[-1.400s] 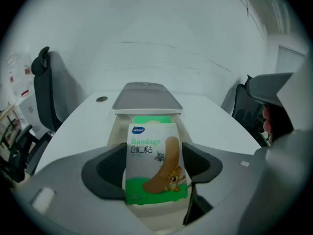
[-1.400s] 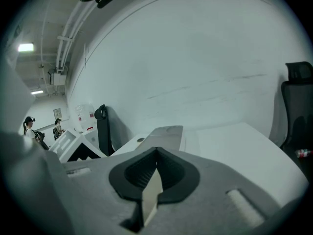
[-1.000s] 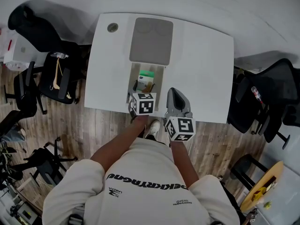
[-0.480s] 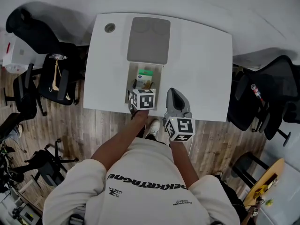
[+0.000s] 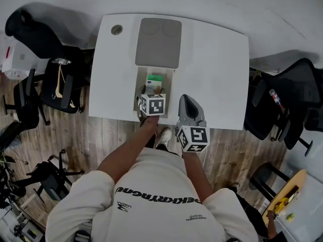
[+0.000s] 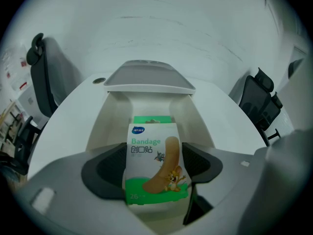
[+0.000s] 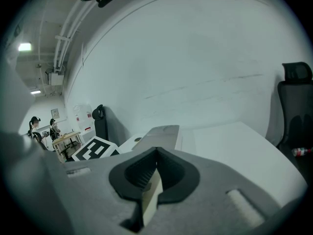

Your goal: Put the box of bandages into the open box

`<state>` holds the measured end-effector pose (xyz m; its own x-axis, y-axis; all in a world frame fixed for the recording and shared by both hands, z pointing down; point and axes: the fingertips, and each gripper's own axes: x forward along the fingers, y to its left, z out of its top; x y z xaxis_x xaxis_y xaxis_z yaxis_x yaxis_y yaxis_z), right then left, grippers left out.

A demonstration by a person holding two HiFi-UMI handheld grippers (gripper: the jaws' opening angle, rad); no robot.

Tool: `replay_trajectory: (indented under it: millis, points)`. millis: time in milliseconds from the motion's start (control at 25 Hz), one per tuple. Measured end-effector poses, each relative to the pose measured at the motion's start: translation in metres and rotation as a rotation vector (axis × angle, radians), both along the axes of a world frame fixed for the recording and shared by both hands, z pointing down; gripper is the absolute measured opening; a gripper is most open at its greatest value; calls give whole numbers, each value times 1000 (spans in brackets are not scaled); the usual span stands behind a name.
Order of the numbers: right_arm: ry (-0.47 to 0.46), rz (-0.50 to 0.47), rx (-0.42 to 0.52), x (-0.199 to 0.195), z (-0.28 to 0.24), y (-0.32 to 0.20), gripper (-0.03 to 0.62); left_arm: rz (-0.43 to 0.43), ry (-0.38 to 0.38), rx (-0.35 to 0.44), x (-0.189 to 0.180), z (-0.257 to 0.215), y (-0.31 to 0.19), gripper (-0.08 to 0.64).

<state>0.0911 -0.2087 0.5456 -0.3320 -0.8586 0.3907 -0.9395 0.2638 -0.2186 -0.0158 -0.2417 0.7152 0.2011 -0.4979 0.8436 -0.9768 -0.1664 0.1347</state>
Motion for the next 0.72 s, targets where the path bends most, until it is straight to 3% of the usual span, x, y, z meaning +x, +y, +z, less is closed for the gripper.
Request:
replay_trajectory:
  millis: [720]
  points:
    - [1,1,-1,-2,0,0,-2,2,2,-21,0,6,-3,357]
